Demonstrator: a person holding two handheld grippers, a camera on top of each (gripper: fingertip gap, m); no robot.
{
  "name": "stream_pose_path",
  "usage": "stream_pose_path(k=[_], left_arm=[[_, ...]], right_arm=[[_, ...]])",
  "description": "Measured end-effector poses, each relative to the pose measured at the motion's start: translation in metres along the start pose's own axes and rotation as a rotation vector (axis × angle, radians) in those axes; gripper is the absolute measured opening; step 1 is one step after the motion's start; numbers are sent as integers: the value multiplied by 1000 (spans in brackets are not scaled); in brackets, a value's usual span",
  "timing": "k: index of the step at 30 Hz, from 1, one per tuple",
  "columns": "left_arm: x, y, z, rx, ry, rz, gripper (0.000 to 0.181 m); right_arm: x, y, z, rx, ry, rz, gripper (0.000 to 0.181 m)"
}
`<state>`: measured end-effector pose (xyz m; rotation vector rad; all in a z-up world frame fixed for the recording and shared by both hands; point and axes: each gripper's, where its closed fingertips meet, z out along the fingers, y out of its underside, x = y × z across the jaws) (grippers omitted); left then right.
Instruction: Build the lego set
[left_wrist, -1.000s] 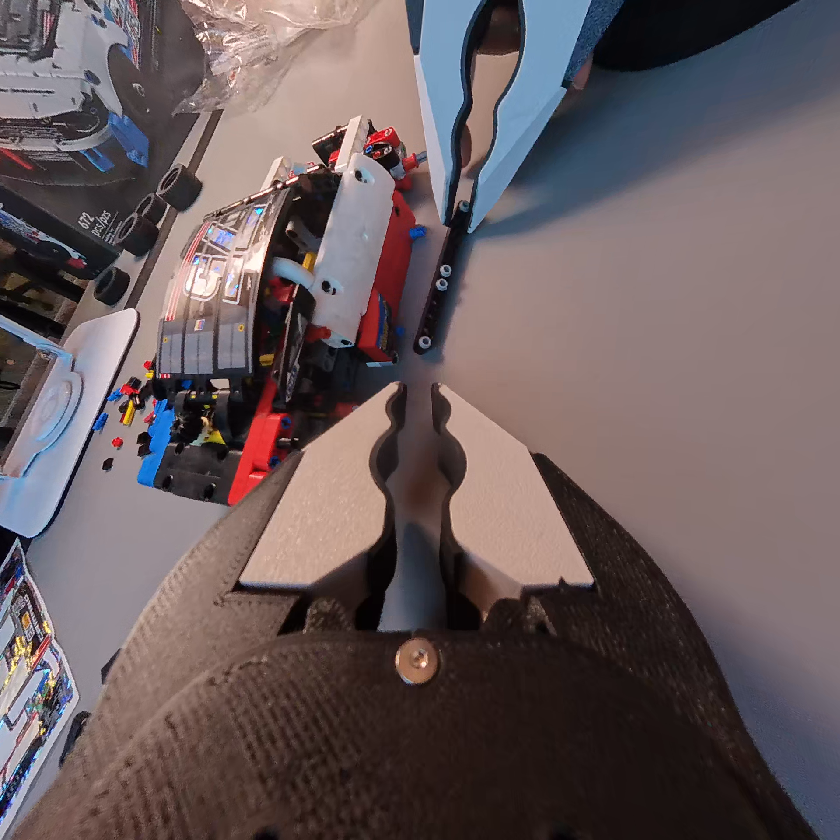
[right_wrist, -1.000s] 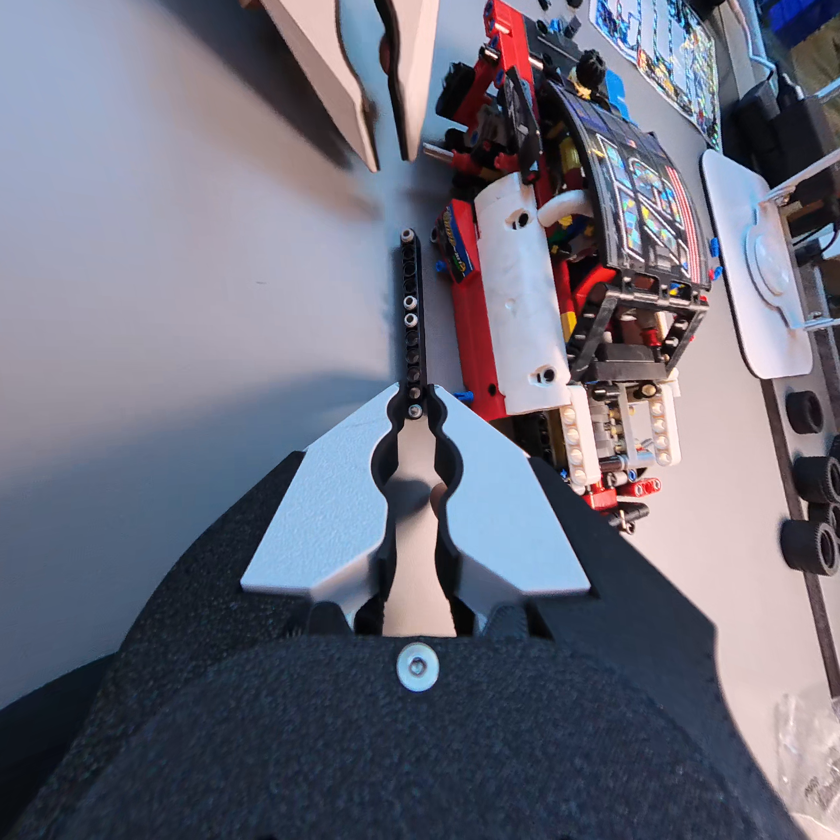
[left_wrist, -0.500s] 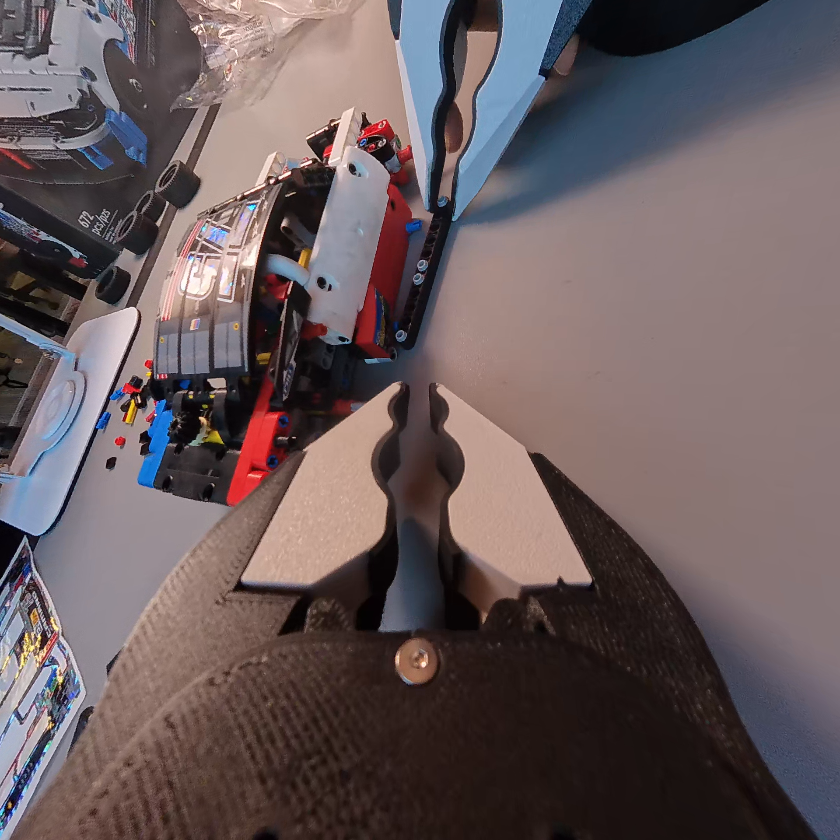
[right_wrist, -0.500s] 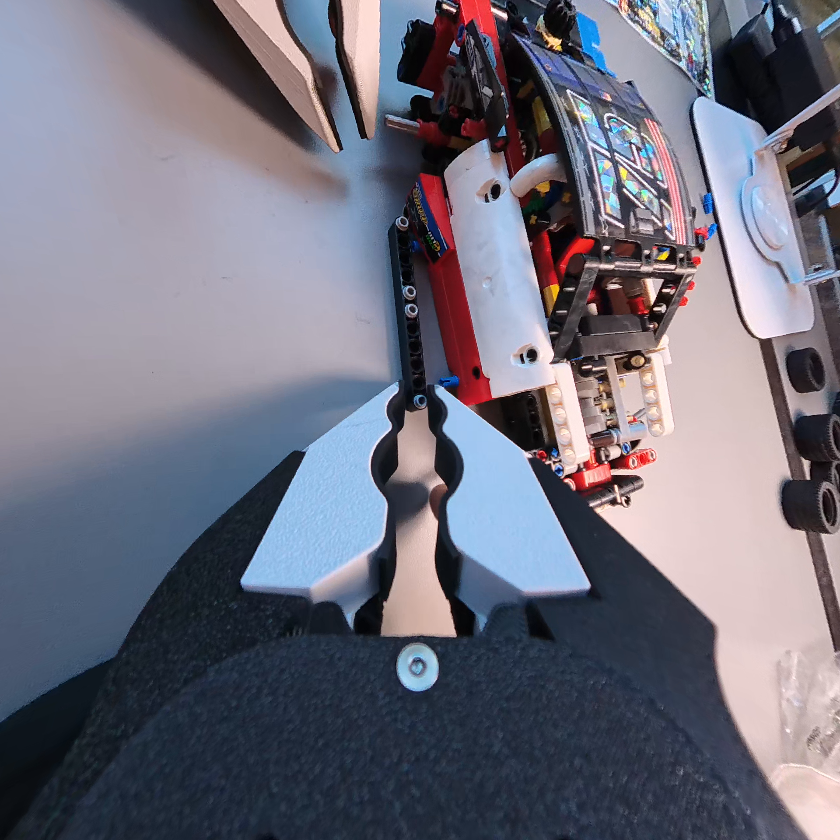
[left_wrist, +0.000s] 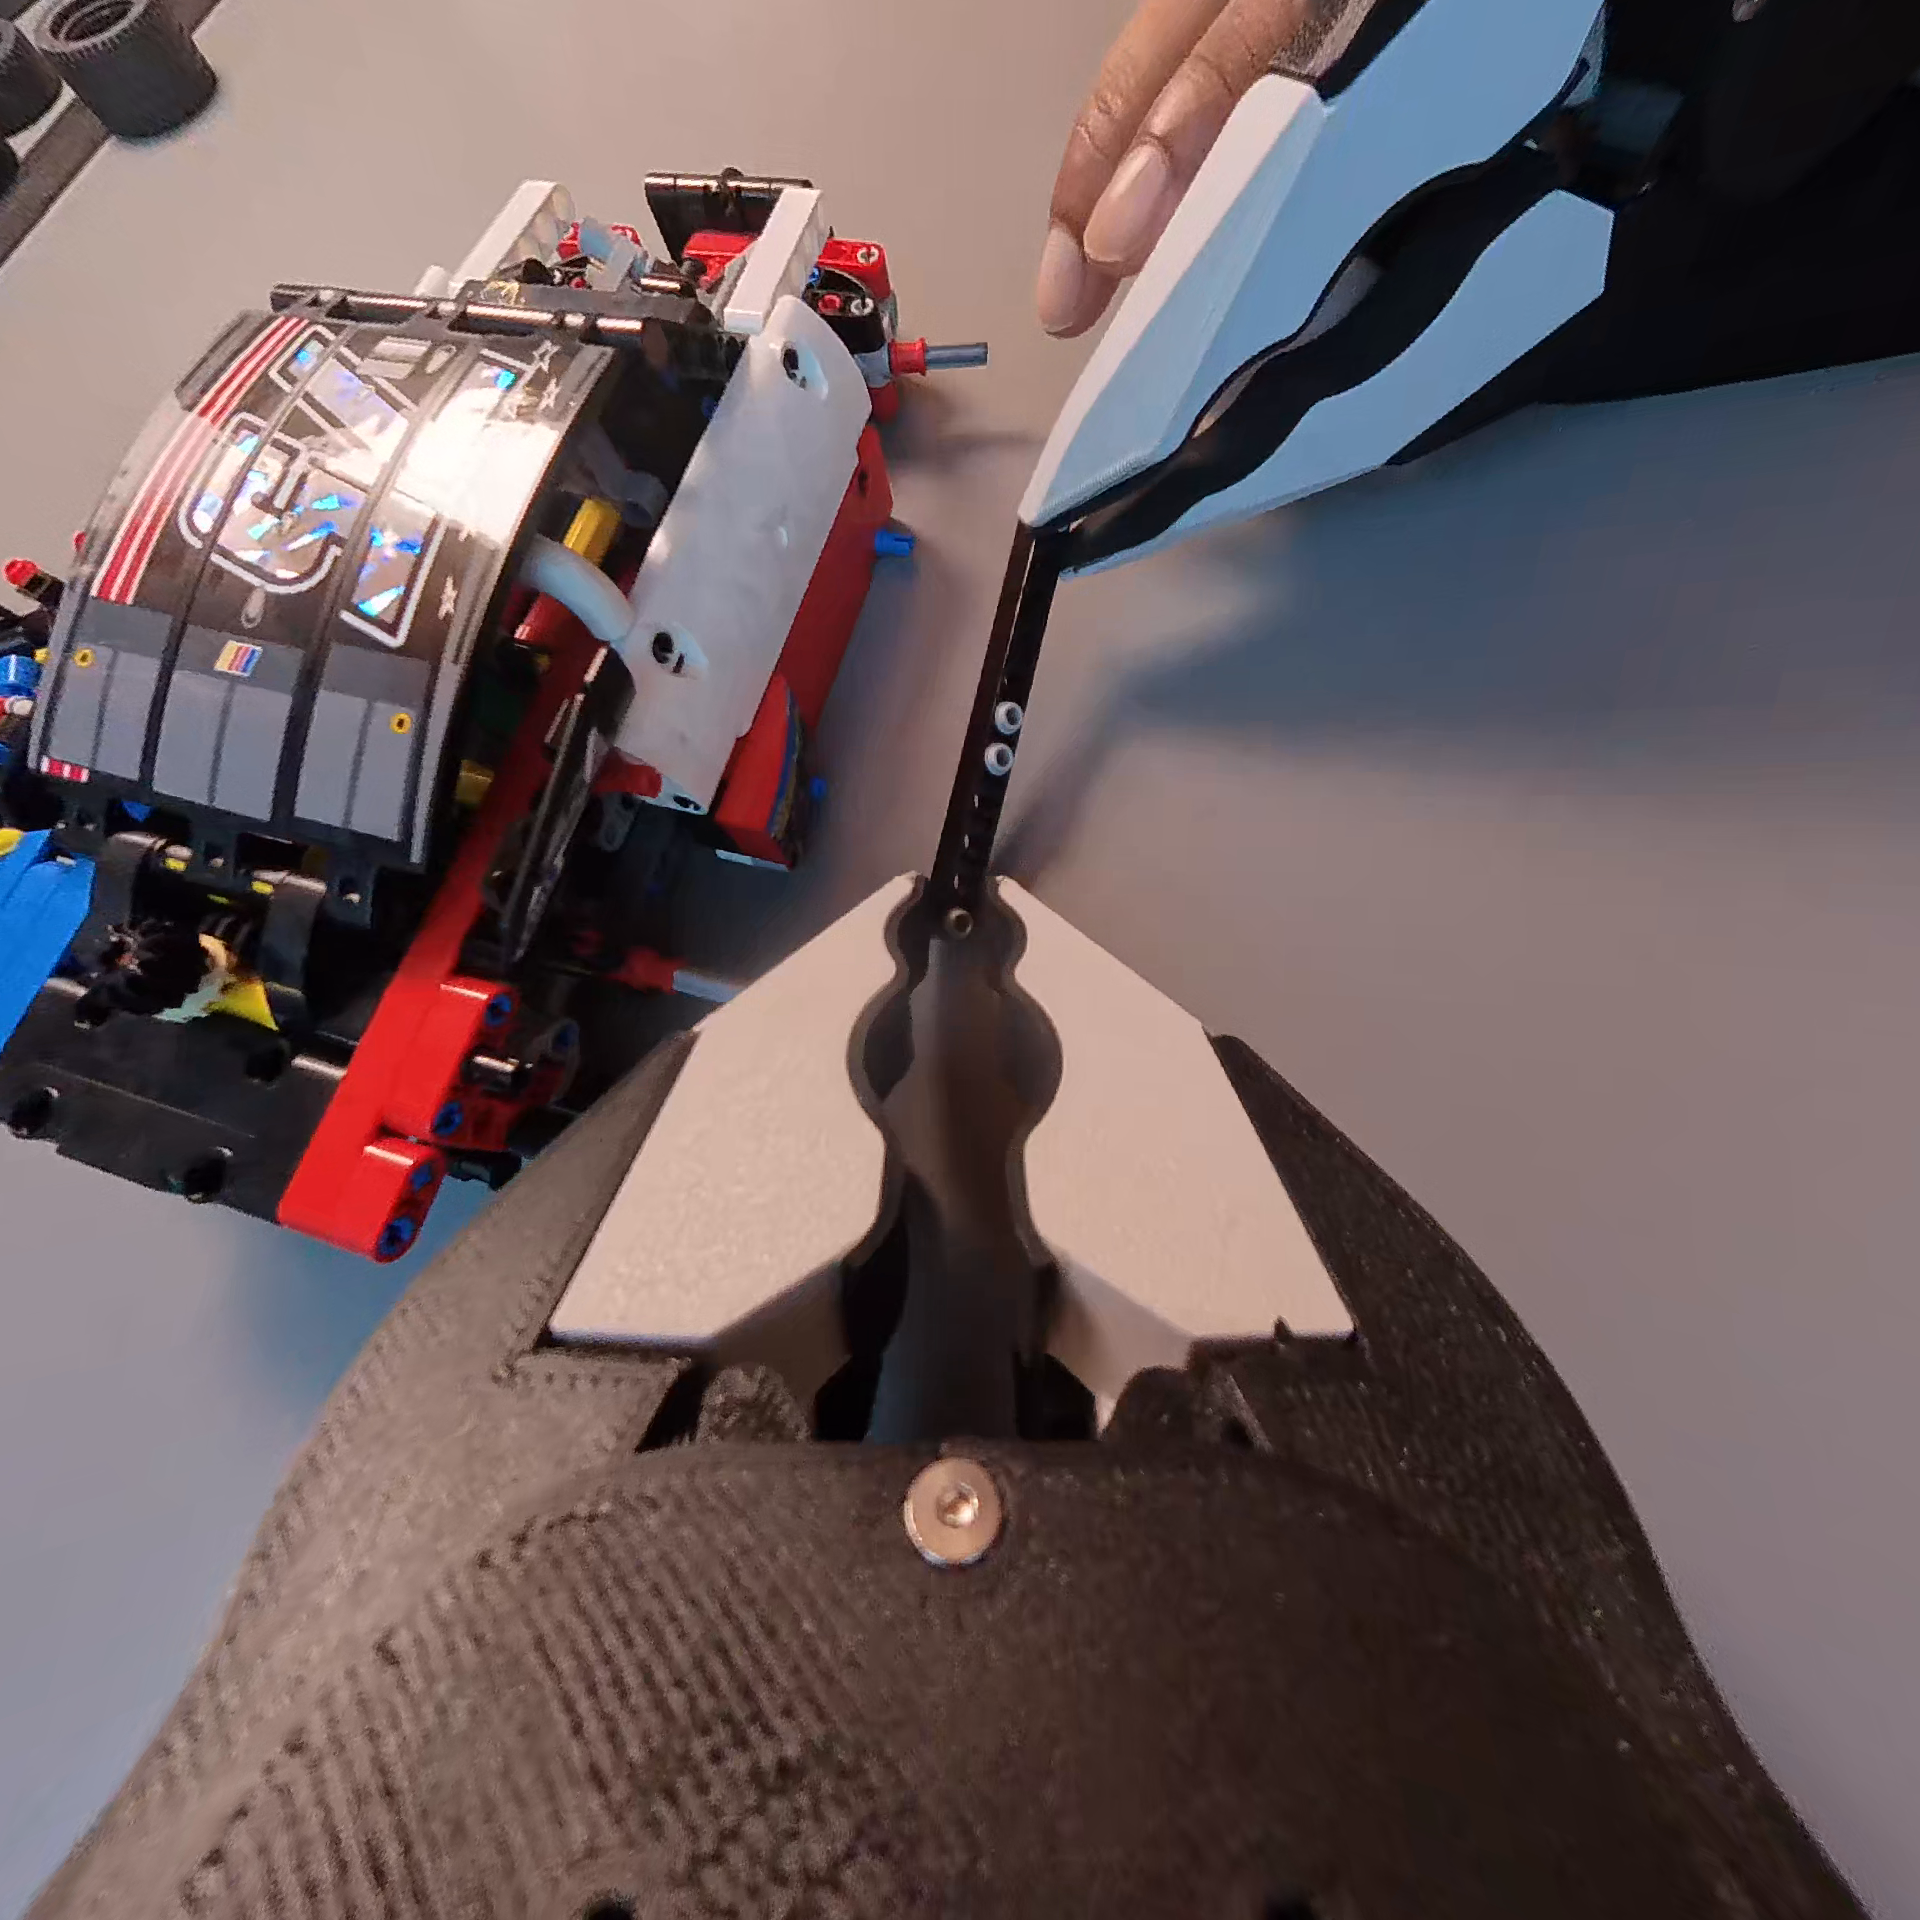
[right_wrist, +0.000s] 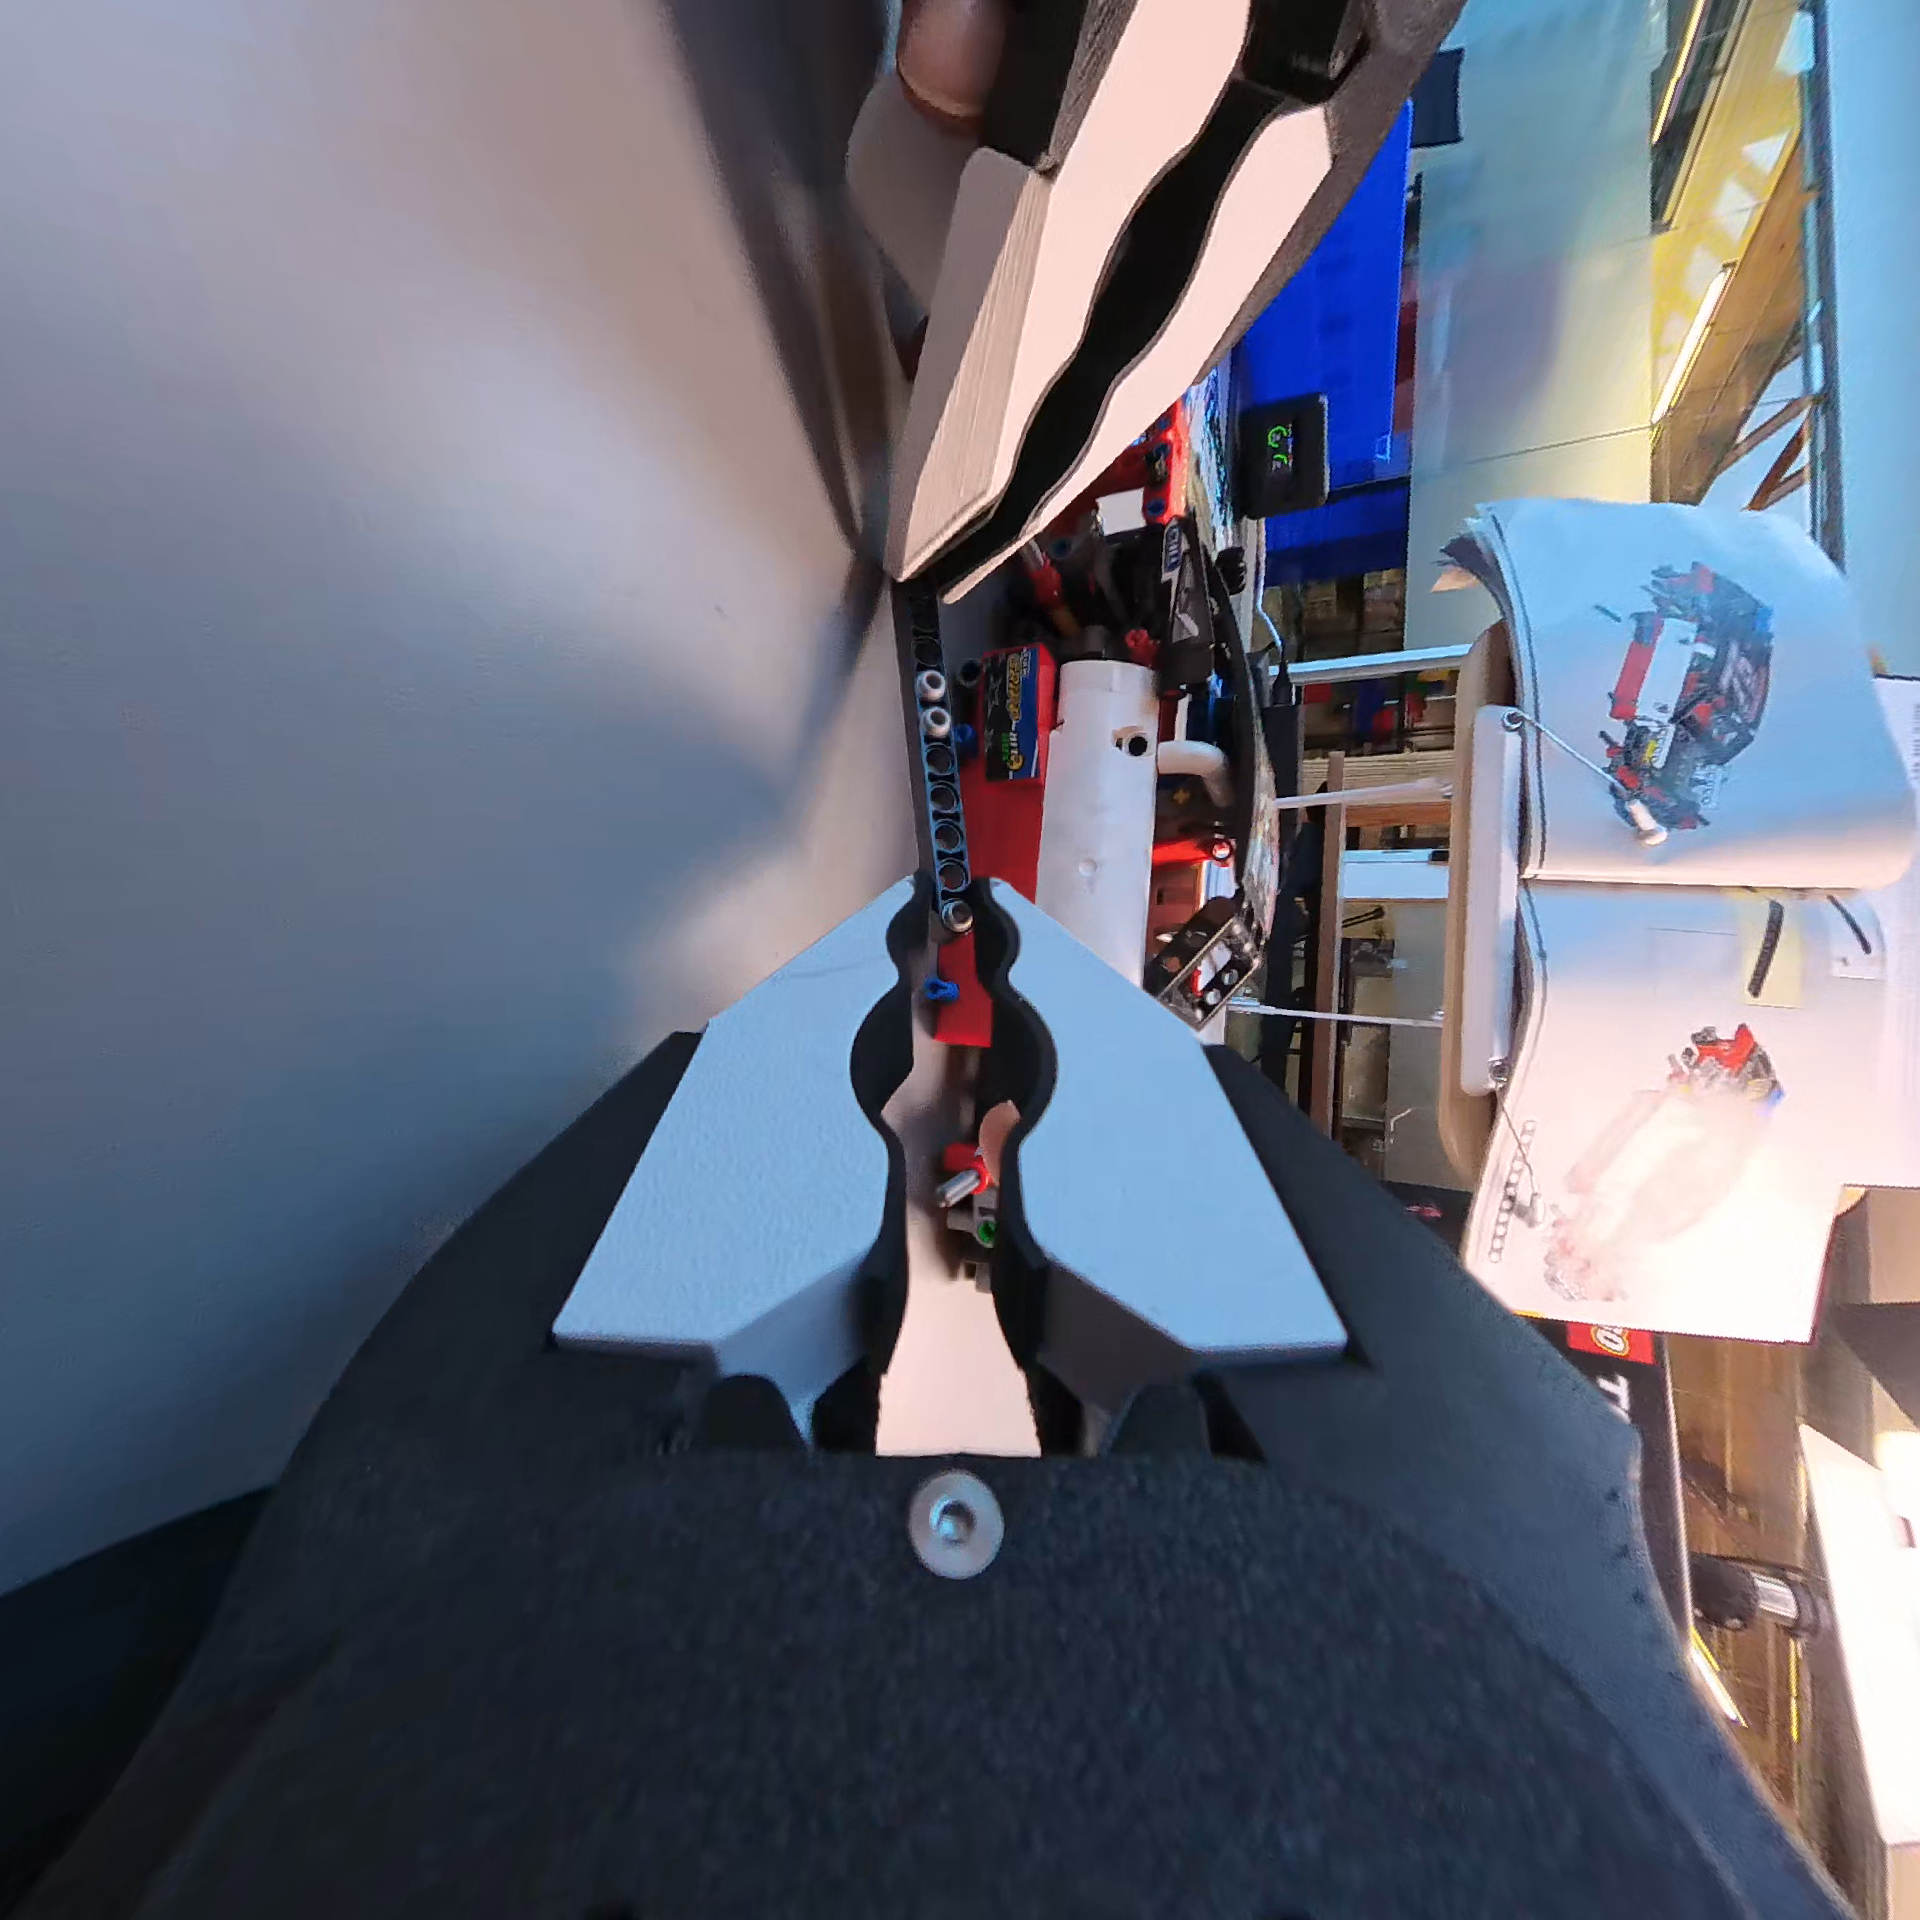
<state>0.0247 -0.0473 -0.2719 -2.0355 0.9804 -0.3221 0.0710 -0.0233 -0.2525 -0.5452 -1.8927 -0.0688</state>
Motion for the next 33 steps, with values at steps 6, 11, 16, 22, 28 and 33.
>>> stream_pose_path(k=[6,11,16,22,28,33], left_arm=[[-6,1,3,-41,-139,226,6],[-5,-2,7,-66,-281,520,5],[-9,-4,10,-62,-303,541,6],[-16,-5,4,-21,-241,367,11],[-25,-7,-7,-5,-273,326,13],[-28,-7,-7,-11,-291,340,13]], right_arm=[[-13,1,-2,33,-226,385,15],[-8,7,-4,-1,-426,681,22],[-19,15,7,-105,-491,640,8],[-15,25,12,-153,-483,619,8],[-10,33,13,-195,-422,598,9],[-6,40,13,-237,-343,558,11]])
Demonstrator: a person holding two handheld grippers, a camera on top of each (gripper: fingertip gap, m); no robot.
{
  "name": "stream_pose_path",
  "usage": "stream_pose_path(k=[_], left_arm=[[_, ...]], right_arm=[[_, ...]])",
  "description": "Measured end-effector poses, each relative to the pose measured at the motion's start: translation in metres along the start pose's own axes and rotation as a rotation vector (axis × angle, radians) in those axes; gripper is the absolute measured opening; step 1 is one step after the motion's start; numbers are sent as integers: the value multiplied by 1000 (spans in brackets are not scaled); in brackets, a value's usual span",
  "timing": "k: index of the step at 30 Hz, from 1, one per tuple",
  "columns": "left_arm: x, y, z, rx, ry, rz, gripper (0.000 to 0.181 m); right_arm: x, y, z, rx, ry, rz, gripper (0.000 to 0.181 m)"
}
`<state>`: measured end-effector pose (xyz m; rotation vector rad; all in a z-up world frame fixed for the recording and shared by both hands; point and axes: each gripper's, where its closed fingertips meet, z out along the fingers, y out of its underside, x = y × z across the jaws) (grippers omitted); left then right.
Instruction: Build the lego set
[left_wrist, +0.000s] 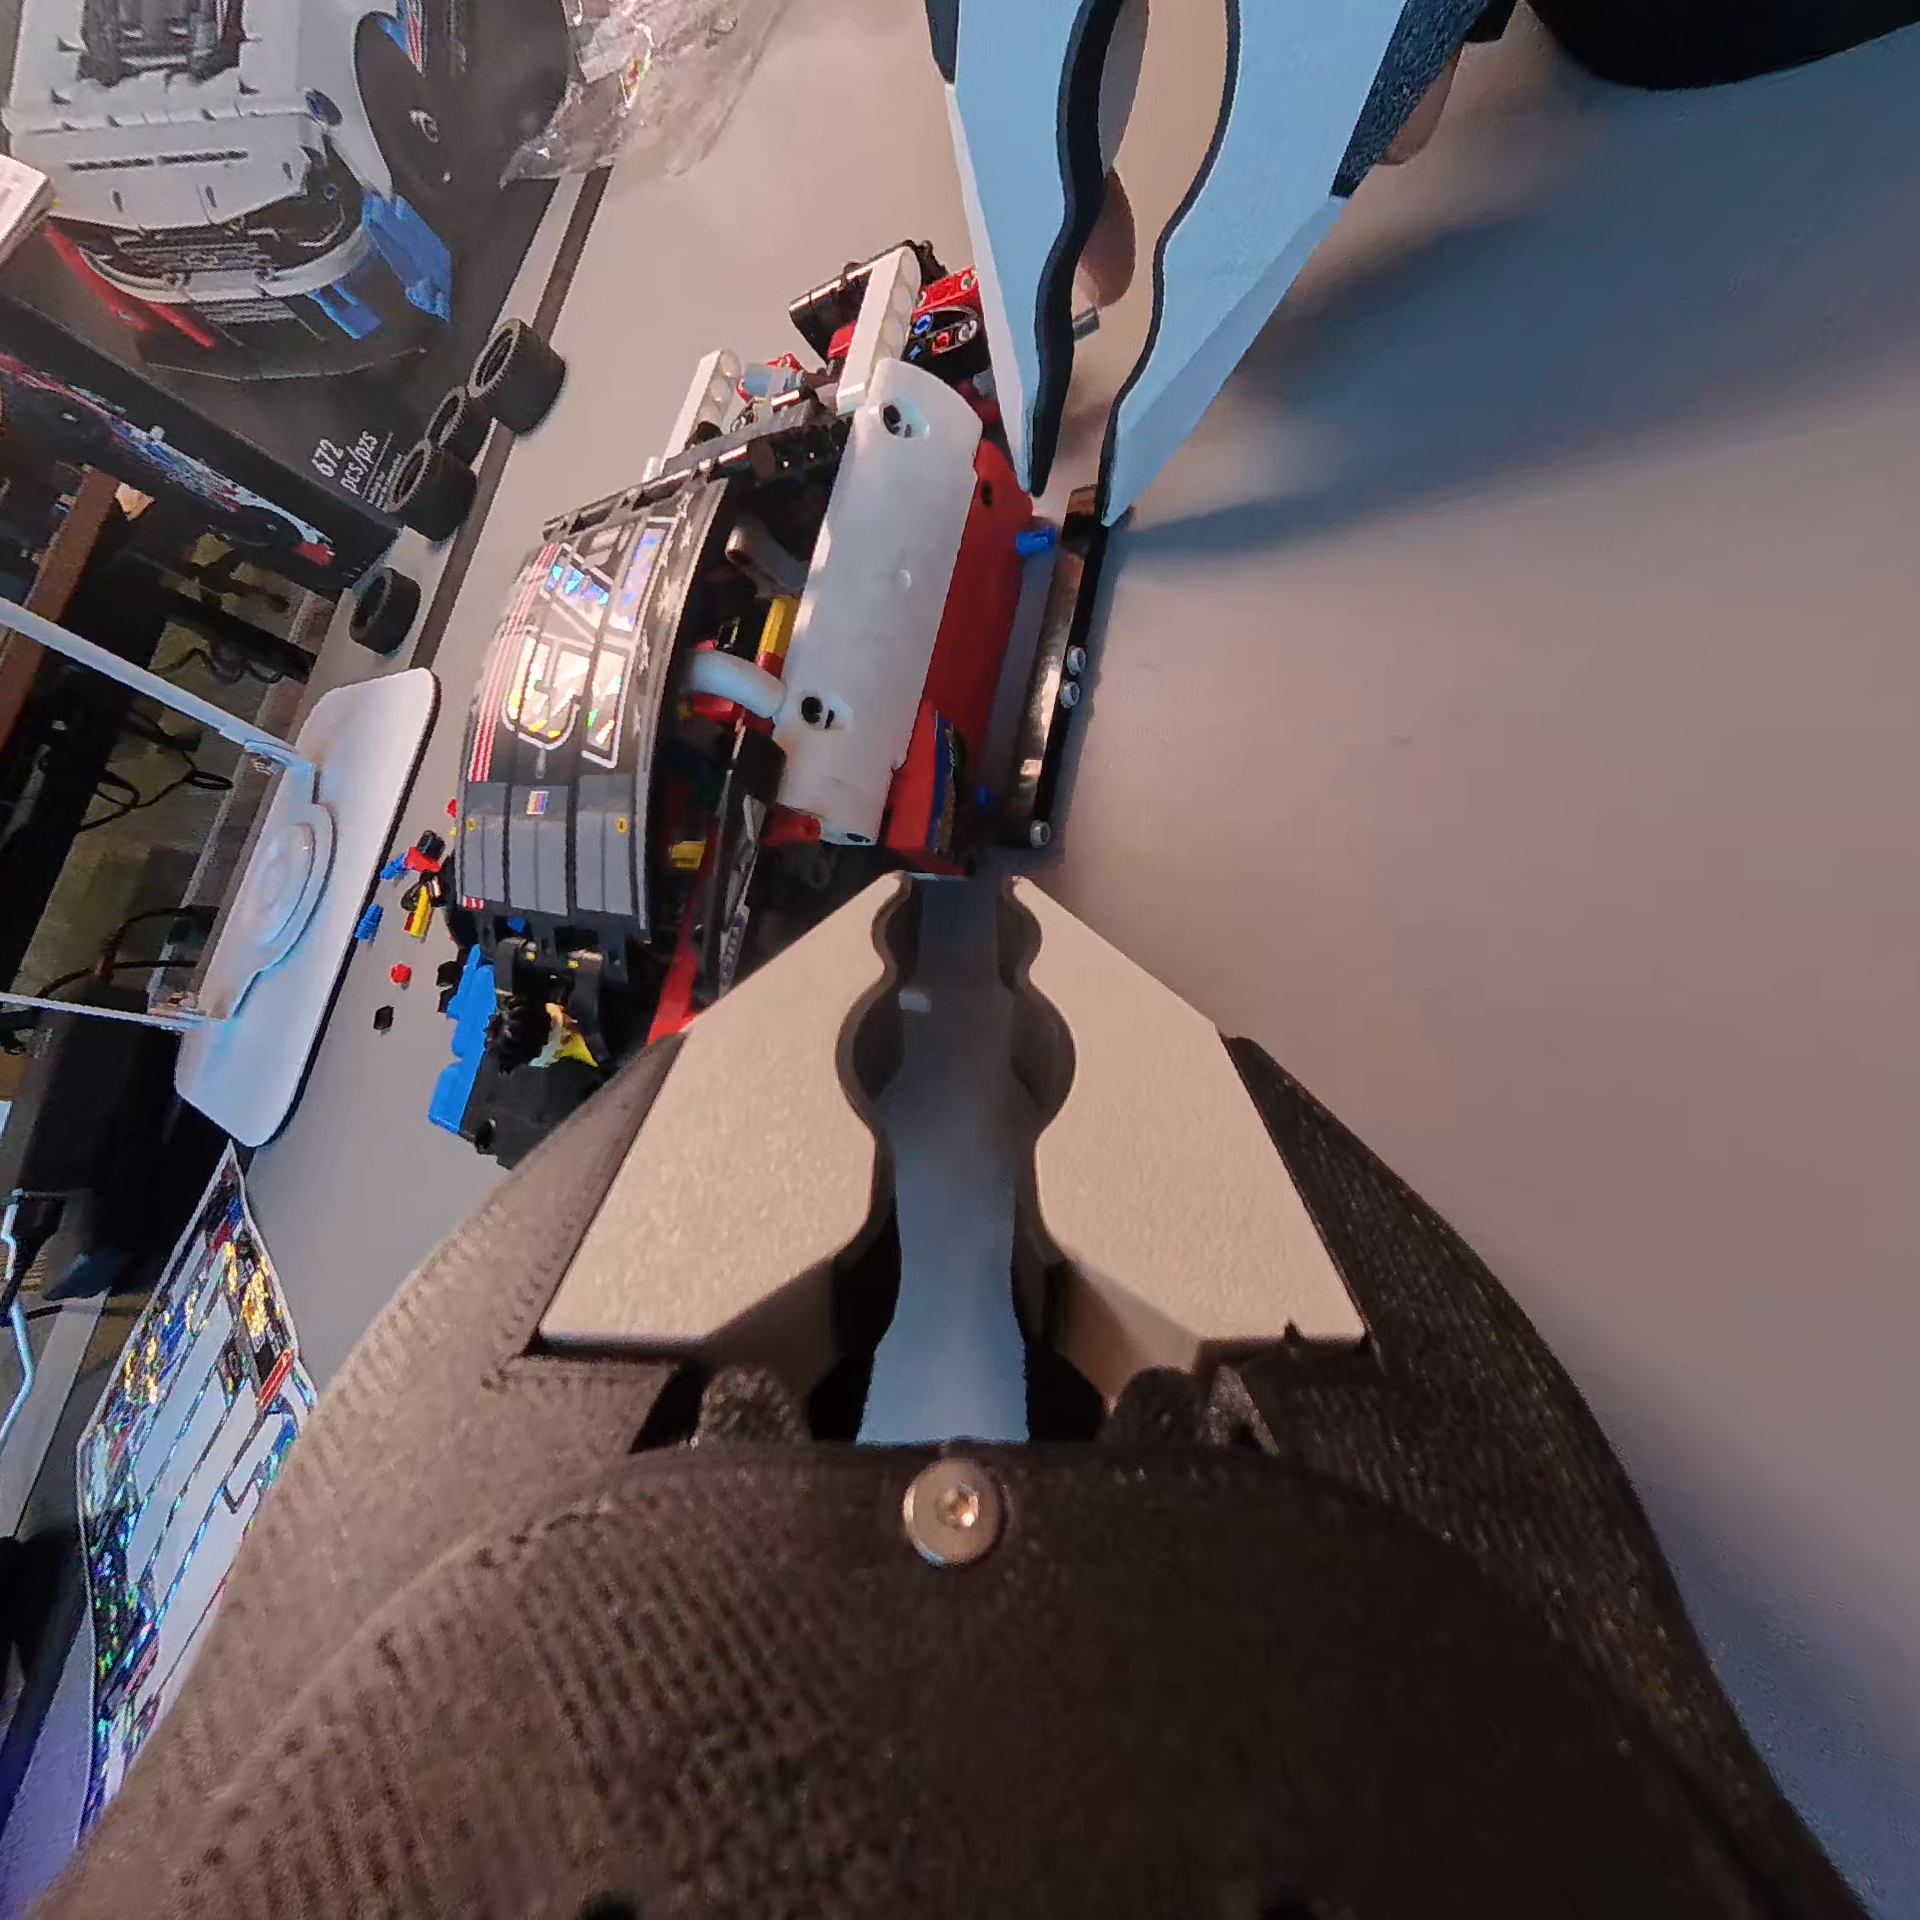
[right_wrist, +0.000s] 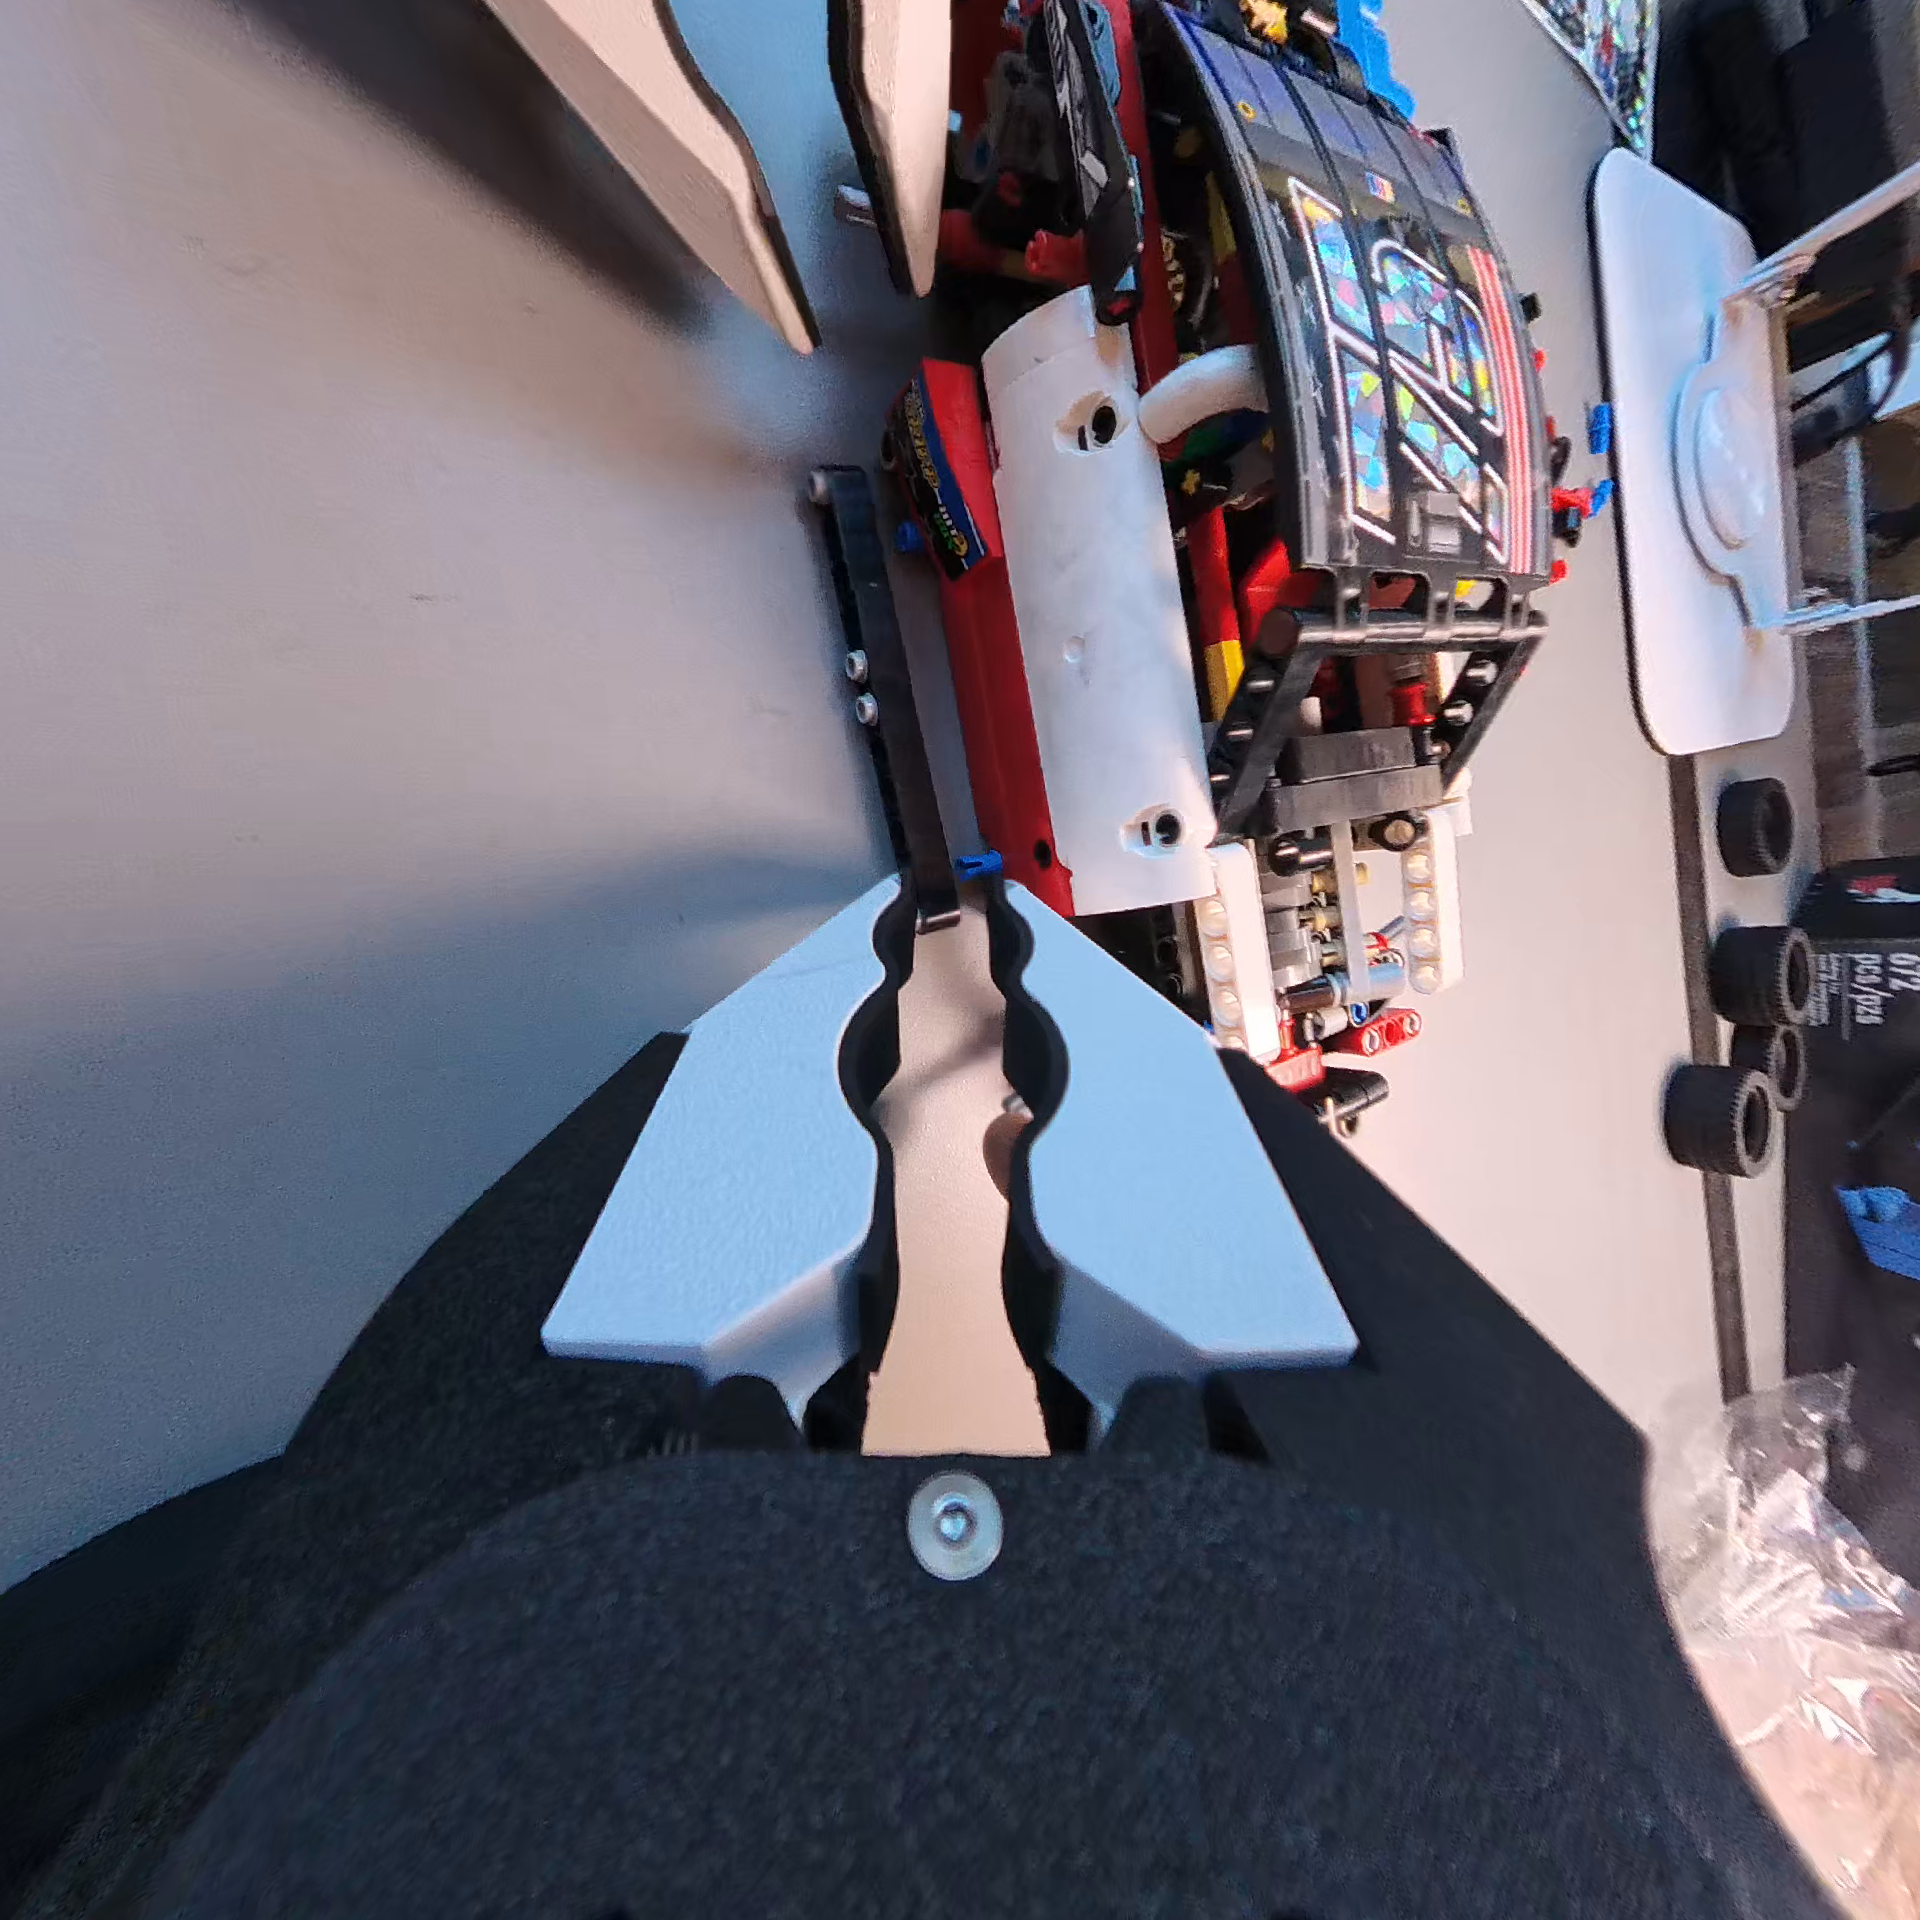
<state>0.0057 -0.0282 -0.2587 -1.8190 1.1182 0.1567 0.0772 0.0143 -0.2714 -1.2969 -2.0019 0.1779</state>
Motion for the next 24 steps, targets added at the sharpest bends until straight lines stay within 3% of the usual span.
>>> stream_pose_path(k=[11,19,24], left_arm=[[6,-7,0,-6,53,-10,17],[9,-2,22,-83,71,-35,0],[4,-2,20,-87,36,-41,0]], right_arm=[[2,-3,-6,56,29,37,15],[-2,-16,6,47,16,-45,13],[-1,-19,13,40,32,-82,11]])
